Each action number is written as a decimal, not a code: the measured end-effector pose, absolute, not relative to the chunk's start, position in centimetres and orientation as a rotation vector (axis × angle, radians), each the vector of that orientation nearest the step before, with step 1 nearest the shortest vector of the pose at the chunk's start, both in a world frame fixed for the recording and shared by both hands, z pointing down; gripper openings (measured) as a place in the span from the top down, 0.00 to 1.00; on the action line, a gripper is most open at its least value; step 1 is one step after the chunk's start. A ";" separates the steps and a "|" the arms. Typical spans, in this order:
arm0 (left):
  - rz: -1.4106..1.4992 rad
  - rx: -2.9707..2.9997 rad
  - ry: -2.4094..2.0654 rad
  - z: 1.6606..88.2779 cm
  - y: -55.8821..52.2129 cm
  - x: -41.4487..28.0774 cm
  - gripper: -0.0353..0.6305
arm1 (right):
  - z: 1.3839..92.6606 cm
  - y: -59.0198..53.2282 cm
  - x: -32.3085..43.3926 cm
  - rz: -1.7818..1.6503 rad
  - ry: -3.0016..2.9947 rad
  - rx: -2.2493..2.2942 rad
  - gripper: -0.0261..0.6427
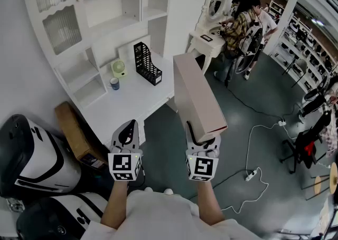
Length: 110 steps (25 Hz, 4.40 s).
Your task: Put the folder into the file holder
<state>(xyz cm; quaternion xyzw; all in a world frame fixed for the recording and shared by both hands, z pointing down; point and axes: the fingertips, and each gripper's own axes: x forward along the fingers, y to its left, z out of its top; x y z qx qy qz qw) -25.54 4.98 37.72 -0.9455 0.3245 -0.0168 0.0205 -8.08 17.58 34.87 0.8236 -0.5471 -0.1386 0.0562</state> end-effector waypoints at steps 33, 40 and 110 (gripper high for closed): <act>-0.191 -2.877 1.138 41.1 0.9 -16.4 0.96 | 38.4 11.2 2.8 -0.248 -1.864 2.485 0.54; -0.173 -2.874 1.162 41.7 -7.0 -12.6 0.96 | 39.0 3.3 6.2 -0.233 -1.889 2.460 0.54; -0.224 -2.608 1.793 46.1 -43.6 -6.4 0.96 | 58.9 -48.0 13.8 -0.210 -2.384 2.048 0.54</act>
